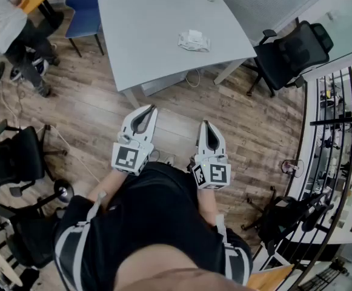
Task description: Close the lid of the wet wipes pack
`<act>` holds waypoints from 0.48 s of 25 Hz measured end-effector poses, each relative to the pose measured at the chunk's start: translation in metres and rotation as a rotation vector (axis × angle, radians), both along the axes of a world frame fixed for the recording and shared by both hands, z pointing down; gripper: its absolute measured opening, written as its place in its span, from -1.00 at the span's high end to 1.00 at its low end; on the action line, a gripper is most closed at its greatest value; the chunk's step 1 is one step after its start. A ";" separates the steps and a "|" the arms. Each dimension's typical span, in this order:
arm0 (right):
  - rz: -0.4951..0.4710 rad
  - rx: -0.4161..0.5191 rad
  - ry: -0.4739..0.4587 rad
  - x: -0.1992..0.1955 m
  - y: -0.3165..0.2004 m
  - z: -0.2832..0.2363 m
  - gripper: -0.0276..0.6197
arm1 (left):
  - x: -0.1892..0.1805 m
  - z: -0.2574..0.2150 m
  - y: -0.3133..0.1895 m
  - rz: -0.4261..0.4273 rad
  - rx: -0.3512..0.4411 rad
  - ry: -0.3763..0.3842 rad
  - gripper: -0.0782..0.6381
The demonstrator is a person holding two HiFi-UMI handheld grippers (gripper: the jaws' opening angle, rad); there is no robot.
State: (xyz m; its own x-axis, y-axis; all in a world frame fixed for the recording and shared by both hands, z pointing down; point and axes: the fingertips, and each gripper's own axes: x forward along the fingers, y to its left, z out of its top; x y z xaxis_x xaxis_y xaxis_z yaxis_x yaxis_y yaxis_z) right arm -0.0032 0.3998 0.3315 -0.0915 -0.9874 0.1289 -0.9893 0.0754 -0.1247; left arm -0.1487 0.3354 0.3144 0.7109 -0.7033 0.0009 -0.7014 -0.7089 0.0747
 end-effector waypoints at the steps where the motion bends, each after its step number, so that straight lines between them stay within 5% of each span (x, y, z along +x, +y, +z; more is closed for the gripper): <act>1: 0.000 0.000 0.001 0.001 0.000 -0.001 0.85 | 0.001 -0.001 0.000 0.000 0.000 0.000 0.69; 12: 0.018 0.039 -0.004 0.001 -0.003 -0.011 0.85 | -0.001 -0.002 -0.004 0.000 -0.003 0.001 0.69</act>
State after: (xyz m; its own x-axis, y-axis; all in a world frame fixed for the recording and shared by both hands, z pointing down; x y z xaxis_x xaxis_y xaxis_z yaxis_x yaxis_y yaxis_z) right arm -0.0024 0.3969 0.3203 -0.0742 -0.9931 0.0904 -0.9901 0.0625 -0.1258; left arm -0.1501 0.3313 0.3129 0.7113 -0.7029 0.0020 -0.7009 -0.7090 0.0775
